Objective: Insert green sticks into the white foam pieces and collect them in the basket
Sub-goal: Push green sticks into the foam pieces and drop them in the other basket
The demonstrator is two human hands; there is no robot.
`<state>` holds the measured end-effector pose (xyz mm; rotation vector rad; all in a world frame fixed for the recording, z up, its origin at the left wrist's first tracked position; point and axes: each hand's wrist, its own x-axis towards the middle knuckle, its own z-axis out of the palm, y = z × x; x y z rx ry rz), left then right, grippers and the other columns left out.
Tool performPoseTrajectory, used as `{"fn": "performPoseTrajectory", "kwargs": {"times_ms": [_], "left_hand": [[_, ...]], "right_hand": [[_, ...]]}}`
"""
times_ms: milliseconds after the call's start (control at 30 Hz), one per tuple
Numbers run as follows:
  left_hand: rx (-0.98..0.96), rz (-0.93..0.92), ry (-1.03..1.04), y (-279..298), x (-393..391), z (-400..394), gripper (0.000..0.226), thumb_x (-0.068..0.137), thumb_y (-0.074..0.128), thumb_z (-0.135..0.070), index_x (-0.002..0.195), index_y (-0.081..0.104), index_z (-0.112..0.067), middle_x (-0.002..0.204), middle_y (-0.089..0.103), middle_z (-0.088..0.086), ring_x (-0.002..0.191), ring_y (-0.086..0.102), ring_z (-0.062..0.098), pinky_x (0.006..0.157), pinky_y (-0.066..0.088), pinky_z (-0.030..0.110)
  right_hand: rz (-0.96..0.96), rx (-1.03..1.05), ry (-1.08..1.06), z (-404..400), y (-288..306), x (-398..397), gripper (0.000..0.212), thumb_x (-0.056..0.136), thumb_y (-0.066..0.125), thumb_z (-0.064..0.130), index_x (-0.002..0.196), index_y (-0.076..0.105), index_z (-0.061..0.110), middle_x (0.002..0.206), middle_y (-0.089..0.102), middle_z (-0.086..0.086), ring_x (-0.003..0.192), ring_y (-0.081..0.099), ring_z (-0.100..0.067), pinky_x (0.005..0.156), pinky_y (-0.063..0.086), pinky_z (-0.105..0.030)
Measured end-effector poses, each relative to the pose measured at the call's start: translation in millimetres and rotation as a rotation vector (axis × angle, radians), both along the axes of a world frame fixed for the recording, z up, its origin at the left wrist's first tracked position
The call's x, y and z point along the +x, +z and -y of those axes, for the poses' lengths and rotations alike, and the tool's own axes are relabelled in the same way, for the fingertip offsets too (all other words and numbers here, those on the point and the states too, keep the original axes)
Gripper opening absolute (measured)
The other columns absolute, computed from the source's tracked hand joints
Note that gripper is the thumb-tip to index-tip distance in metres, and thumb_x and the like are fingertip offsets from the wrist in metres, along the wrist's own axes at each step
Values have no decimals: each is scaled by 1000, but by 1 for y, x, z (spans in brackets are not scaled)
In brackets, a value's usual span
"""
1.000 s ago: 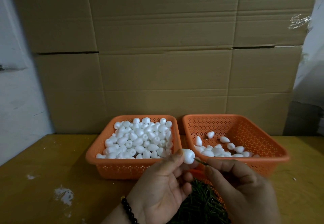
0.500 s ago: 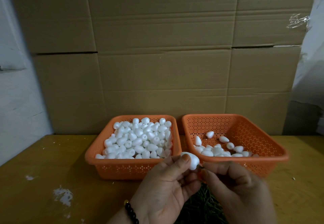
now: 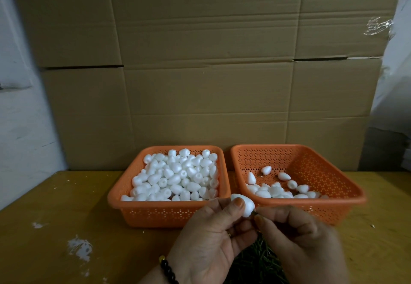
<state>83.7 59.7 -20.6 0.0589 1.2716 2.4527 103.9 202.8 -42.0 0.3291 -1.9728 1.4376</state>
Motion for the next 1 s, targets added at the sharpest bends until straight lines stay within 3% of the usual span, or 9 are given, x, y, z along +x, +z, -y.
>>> {"fn": "performPoseTrajectory", "kwargs": {"times_ms": [400,600,767,933,1000], "left_hand": [[-37,-20,6,0,1,-1,42,58,76,-16,98,68,-4,85,70,16,67,65,21,58,56,31],[34,29,-3,5,3,-1,29,59,75,-9,87,74,-4,83,71,19,62,68,22,54,56,31],[95,73,13,4,-1,1,31,66,70,-4,97,69,1,85,70,22,63,68,23,56,57,33],[111,54,26,2,-6,6,17,64,71,-6,80,78,-5,84,71,17,62,66,19,58,57,31],[108,21,16,1,-8,8,18,65,71,-8,81,78,-8,86,71,14,65,66,18,60,57,31]], "right_hand": [[-4,15,-9,-1,0,1,20,64,71,27,82,73,36,76,73,16,72,69,-1,62,55,-17],[64,13,-29,-2,-5,-3,16,64,78,21,75,75,31,74,73,13,71,69,-1,64,55,-19],[141,-18,12,-1,-10,-9,48,62,82,-3,95,68,28,79,74,5,73,70,-6,71,55,-20],[195,-39,54,-1,-12,-12,54,60,83,-5,97,64,29,83,73,2,76,71,-8,75,56,-26],[206,-13,55,-1,-12,-11,53,59,84,-4,95,63,29,85,72,5,76,71,-8,75,57,-24]]}}
